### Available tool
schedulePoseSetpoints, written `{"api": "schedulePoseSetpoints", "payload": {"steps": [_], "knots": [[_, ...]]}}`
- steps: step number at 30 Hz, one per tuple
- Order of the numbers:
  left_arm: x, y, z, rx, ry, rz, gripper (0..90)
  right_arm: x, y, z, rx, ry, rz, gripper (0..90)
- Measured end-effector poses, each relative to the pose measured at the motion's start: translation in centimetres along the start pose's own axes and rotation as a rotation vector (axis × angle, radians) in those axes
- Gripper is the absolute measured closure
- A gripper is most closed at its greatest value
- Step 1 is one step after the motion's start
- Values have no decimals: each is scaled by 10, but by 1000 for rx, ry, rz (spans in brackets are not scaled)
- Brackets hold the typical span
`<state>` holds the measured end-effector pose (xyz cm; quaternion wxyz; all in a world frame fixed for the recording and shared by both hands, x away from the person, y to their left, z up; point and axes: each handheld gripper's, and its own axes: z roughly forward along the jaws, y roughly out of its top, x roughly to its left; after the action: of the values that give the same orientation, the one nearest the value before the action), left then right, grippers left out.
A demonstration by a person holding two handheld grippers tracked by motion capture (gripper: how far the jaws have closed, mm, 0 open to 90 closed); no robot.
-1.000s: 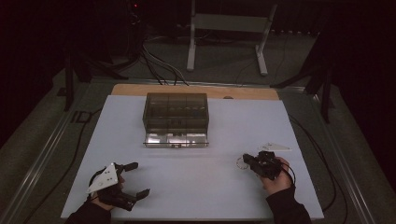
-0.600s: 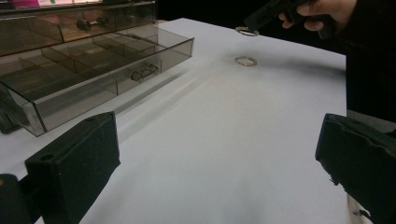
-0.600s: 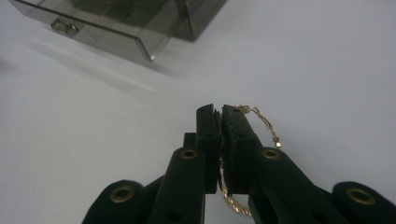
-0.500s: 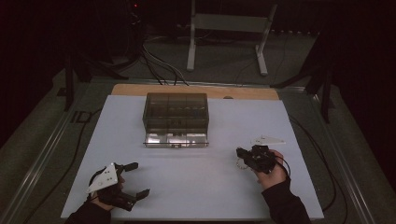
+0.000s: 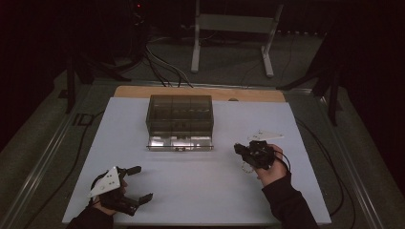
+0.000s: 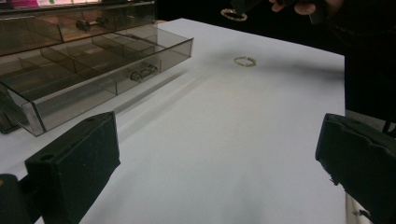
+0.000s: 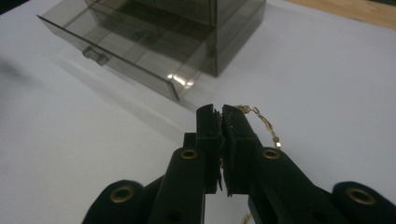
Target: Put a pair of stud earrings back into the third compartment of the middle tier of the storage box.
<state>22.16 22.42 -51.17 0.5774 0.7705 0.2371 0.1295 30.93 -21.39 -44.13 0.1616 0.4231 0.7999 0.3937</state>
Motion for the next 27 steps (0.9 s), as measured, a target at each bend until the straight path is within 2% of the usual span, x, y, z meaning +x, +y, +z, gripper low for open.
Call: {"api": "schedulePoseSetpoints", "payload": {"steps": [27], "knots": [[-1, 0, -1, -2, -2, 4, 7, 24, 44, 23, -25, 60, -78, 863]]}}
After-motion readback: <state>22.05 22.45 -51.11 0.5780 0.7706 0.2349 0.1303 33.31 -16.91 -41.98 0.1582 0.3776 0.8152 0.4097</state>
